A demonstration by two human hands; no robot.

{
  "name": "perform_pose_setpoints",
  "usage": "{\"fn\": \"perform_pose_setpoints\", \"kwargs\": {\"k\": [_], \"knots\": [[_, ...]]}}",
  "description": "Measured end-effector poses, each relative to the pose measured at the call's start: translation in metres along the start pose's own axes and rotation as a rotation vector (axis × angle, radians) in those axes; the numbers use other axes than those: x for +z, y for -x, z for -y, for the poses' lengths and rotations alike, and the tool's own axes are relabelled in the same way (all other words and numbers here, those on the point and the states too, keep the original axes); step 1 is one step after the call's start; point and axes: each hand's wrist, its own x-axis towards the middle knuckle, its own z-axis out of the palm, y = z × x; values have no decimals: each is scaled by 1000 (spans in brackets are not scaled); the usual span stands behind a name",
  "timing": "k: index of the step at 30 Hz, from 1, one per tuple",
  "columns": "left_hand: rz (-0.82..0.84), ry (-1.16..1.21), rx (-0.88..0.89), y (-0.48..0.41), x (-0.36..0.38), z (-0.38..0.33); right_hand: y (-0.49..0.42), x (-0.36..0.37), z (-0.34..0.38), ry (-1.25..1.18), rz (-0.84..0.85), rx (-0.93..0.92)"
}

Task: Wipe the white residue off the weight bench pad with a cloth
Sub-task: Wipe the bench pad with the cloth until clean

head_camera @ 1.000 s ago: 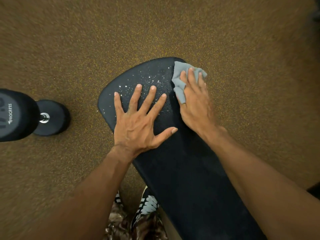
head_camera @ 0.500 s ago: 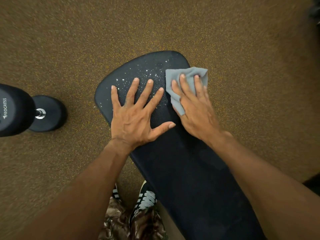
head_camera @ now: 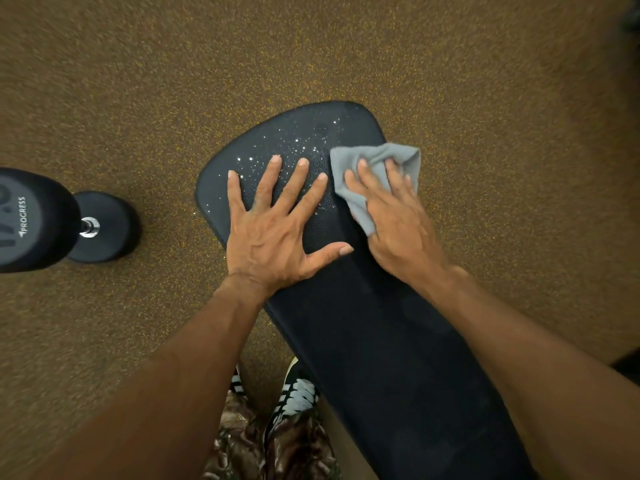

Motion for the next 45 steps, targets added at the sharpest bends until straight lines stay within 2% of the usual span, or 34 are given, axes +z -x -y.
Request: {"fn": "perform_pose_setpoints", "kwargs": {"k": [2, 4, 9, 14, 17, 21, 27, 32, 35, 38, 41, 45], "knots": [[4, -4, -2, 0, 0, 0, 13, -9, -15, 34, 76, -23], [5, -7, -6, 0, -1, 0, 7, -14, -22, 34, 111, 57], [-3, -2, 3, 1, 1, 1, -26, -6, 17, -73, 47, 230], [2, 3, 9, 1, 0, 1, 5, -11, 12, -82, 58, 135], [5, 4, 7, 1, -1, 1, -1, -16, 8, -114, 69, 188], [16, 7, 14, 0, 0, 3, -21, 0, 38, -56, 27, 215], [20, 17, 23, 1, -1, 2, 20, -1, 8, -39, 19, 10], [2, 50, 13, 1, 1, 4, -17, 4, 36, -102, -3, 233], [-17, 85, 16, 2, 2, 5, -7, 6, 46, -158, 9, 136], [-29, 121, 23, 3, 0, 6, 24, -3, 24, -20, 85, -30], [-31, 135, 19, 3, 0, 6, 14, -8, 12, 26, 113, 67], [-49, 160, 22, 3, 2, 7, -20, 0, 43, -75, 13, 211]]}}
